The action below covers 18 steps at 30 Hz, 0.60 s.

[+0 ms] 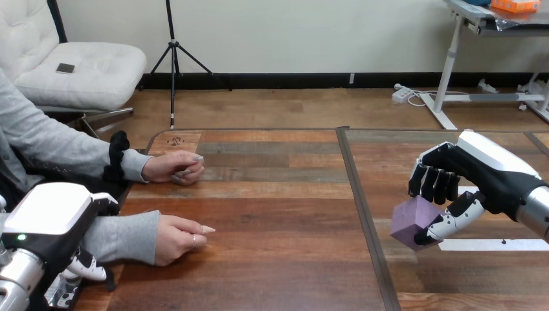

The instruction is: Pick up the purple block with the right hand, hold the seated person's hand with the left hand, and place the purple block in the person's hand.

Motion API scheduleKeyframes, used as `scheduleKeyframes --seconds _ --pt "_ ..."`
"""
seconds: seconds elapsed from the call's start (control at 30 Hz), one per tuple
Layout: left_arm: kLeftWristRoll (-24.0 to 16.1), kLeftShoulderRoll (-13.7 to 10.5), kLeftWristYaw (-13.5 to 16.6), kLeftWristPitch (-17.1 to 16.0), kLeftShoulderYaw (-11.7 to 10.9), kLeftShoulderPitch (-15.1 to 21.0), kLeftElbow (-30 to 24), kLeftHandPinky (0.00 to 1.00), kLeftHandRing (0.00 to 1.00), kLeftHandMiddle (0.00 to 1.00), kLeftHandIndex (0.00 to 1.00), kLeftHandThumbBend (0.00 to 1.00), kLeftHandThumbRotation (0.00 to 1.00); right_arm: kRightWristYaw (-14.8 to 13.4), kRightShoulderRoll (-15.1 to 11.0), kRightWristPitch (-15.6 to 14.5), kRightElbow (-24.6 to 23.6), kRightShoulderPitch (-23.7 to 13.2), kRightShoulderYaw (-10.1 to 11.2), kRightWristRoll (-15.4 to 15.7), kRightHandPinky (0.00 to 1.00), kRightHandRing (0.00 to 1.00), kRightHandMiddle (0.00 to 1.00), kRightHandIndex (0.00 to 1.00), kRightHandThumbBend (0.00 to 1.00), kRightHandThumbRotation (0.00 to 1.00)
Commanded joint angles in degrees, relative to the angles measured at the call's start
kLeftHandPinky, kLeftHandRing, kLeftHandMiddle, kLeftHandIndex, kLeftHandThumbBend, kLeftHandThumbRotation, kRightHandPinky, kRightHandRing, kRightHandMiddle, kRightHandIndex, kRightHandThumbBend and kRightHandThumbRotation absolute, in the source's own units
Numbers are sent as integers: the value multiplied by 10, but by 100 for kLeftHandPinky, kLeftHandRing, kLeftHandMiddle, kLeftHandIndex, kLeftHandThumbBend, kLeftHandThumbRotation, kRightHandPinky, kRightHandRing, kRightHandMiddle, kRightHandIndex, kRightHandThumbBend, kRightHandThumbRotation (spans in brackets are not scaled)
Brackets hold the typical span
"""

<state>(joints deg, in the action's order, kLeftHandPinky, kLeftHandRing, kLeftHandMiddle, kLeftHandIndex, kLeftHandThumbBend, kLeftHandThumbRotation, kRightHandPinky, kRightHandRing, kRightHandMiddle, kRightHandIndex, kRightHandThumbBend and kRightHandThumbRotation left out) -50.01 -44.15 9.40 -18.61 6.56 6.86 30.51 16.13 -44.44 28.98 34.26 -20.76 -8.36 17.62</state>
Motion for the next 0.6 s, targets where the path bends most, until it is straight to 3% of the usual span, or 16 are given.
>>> scheduleKeyframes --seconds 0.0,0.37,0.57 --pt "0 10 29 -1 26 48 43 57 64 68 68 100 7 -11 12 9 -7 -36 26 -19 36 38 41 41 92 0" --pt "20 26 74 -26 49 69 99 51 58 63 64 100 1 -10 7 14 -6 -35 24 -20 36 38 41 41 91 0" --pt "21 36 92 -16 60 75 111 50 58 62 62 100 0 -9 6 15 -7 -35 25 -20 36 38 41 41 91 0"
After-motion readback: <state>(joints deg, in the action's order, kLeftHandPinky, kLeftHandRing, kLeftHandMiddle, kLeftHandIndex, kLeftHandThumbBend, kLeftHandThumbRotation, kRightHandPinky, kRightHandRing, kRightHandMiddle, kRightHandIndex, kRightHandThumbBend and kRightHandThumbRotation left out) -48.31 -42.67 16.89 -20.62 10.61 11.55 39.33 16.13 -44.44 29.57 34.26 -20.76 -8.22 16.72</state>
